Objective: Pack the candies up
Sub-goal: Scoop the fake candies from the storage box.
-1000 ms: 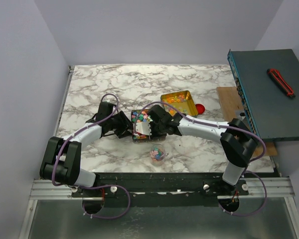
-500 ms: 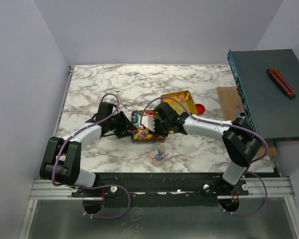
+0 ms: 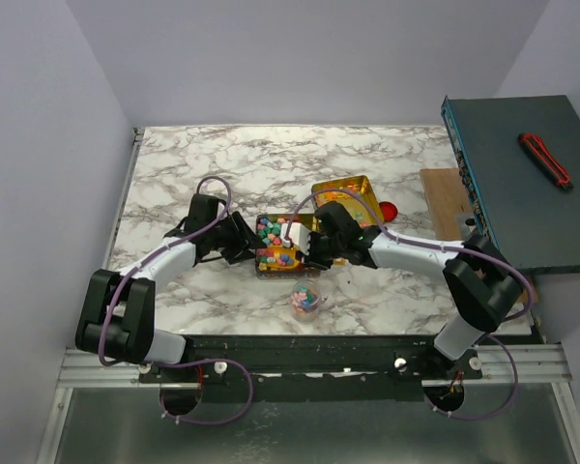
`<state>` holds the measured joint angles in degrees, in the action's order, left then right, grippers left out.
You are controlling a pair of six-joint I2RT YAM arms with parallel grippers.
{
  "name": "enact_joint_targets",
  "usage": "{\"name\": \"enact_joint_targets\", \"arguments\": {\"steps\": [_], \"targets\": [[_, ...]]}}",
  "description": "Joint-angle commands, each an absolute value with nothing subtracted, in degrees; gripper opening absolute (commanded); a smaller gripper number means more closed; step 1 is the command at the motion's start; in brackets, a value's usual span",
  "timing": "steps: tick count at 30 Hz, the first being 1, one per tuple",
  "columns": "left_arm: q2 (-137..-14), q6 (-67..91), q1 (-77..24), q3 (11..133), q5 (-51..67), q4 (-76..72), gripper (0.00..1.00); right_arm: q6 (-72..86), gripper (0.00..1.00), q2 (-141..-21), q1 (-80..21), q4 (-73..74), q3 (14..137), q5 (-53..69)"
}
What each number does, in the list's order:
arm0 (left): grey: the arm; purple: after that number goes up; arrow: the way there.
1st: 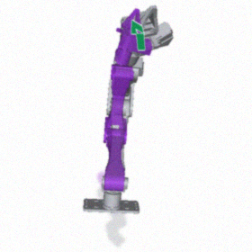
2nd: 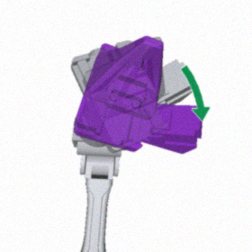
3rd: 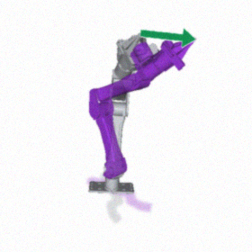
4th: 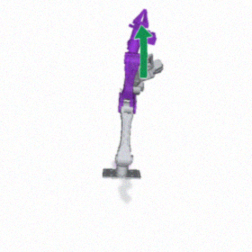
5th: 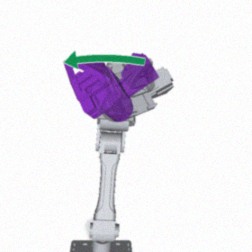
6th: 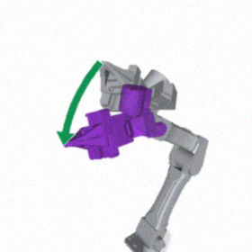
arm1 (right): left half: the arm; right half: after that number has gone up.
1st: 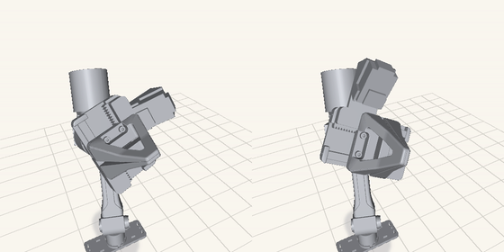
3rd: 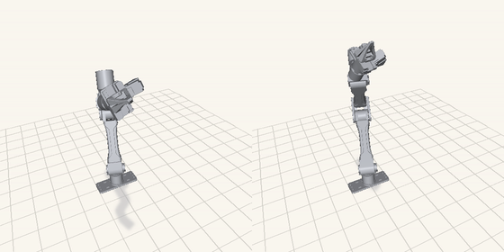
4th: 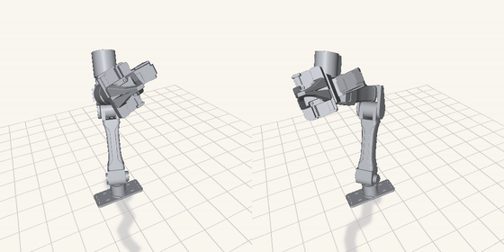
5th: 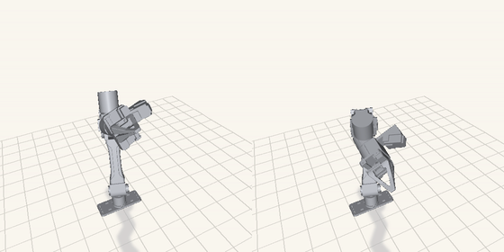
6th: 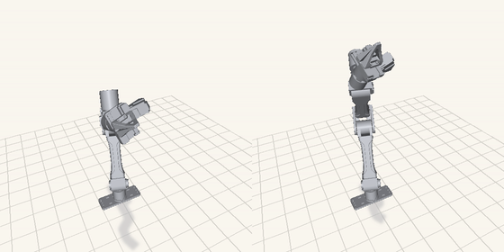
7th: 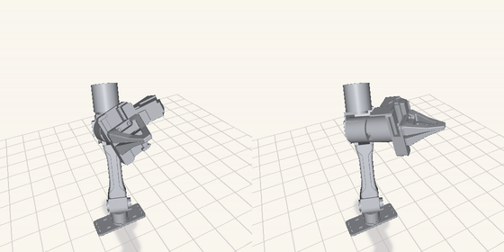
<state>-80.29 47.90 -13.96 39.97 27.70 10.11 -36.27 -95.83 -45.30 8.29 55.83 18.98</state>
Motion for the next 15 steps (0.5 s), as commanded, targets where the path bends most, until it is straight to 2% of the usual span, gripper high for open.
{"name": "enact_joint_targets", "arguments": {"steps": [1, 15], "targets": [[-78.39, 46.78, -13.91, 42.21, 29.61, 8.99, 0.51, -33.24, 0.01, -92.38, -44.54, 3.33, 51.98, 20.27], [-75.08, 44.82, -13.32, 43.92, 31.73, 10.47, 0.51, -29.89, 0.01, -87.5, -44.37, -3.93, 47.33, 15.59]]}}
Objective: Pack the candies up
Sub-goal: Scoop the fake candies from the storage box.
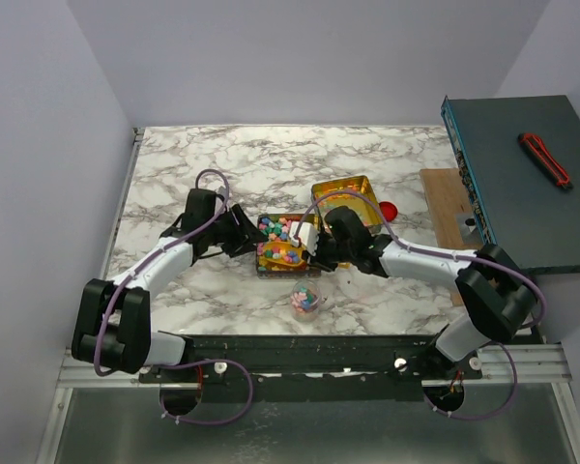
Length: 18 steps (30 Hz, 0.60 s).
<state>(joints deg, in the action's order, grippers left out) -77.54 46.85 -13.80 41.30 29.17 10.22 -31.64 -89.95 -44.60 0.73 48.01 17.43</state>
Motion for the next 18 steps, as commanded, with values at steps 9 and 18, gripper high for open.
{"name": "enact_joint_targets", "arguments": {"steps": [9, 18], "targets": [[-73.48, 40.9, -12.39, 45.6, 35.79, 12.22, 0.51, -29.15, 0.01, -84.07, -44.24, -3.56, 46.51, 11.07], [-69.48, 38.24, -11.65, 46.36, 38.95, 15.37, 0.52, -28.58, 0.01, -75.68, -44.24, 4.32, 47.39, 8.47]]}}
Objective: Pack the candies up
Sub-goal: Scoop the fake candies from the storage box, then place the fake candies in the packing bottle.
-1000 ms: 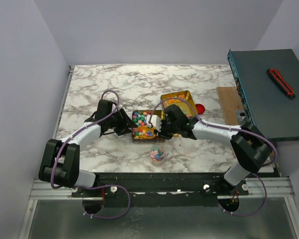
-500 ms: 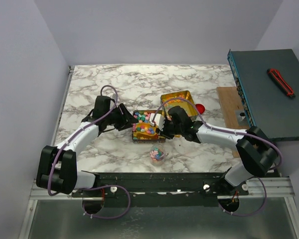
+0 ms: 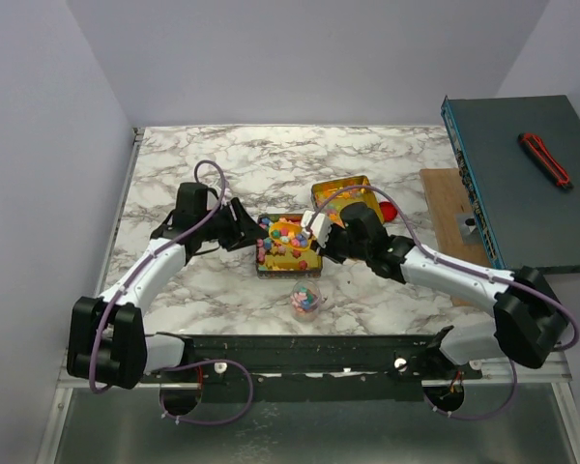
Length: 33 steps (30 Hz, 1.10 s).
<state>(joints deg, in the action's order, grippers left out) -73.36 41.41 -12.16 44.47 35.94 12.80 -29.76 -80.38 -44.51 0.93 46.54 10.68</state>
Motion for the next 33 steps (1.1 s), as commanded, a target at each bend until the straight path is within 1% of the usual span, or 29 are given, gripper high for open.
{"name": "enact_joint_targets", "arguments": {"steps": [1, 6, 14, 18, 24, 33], "targets": [[-68.74, 37.62, -11.61, 46.38, 39.02, 16.07, 0.52, -28.45, 0.0, -74.43, -44.25, 4.96, 47.45, 8.2], [-64.94, 32.76, -11.43, 48.06, 38.22, 22.02, 0.52, -24.62, 0.01, -70.88, -44.37, 12.08, 51.18, 5.59], [-56.29, 23.42, -11.26, 48.54, 31.03, 30.95, 0.54, -16.65, 0.01, -65.13, -45.58, 22.58, 57.4, 1.52], [-52.6, 22.46, -11.25, 46.76, 29.15, 30.81, 0.55, -12.65, 0.01, -63.55, -47.26, 30.14, 61.17, -1.25], [-49.26, 21.71, -11.26, 43.46, 26.62, 29.17, 0.56, -6.82, 0.01, -59.79, -49.99, 36.78, 63.48, -3.92], [-44.67, 21.45, -11.25, 42.89, 21.37, 29.52, 0.58, 5.22, 0.01, -59.96, -54.38, 47.81, 70.23, -5.71]]}}
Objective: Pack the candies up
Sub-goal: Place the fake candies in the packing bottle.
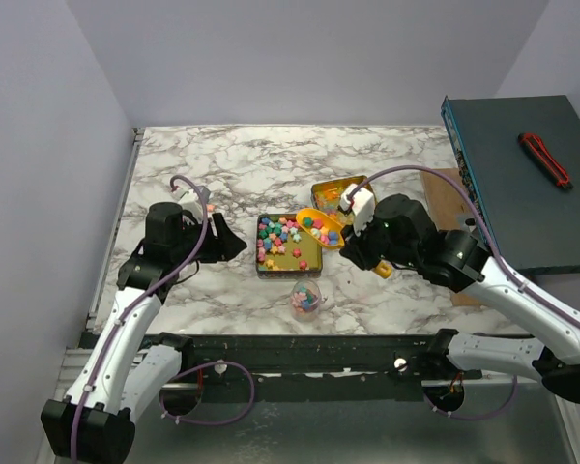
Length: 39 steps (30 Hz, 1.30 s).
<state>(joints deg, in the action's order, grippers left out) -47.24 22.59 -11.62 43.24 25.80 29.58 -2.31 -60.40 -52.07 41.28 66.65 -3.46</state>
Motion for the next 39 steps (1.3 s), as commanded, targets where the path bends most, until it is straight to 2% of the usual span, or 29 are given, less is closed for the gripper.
{"name": "enact_joint_targets", "arguments": {"steps": [1, 16, 39], "targets": [[-44.12, 21.45, -11.25, 42.89, 20.78, 29.61, 0.58, 6.28, 0.01, -60.04, -55.33, 48.78, 70.71, -5.71], [-40.6, 21.18, -11.25, 42.99, 14.88, 30.57, 0.62, 18.85, 0.01, -65.27, -72.44, 59.87, 74.86, -11.88], [-39.97, 21.36, -11.25, 43.15, 15.64, 30.53, 0.62, 29.45, 0.01, -70.23, -78.21, 74.69, 78.56, -12.0]]}}
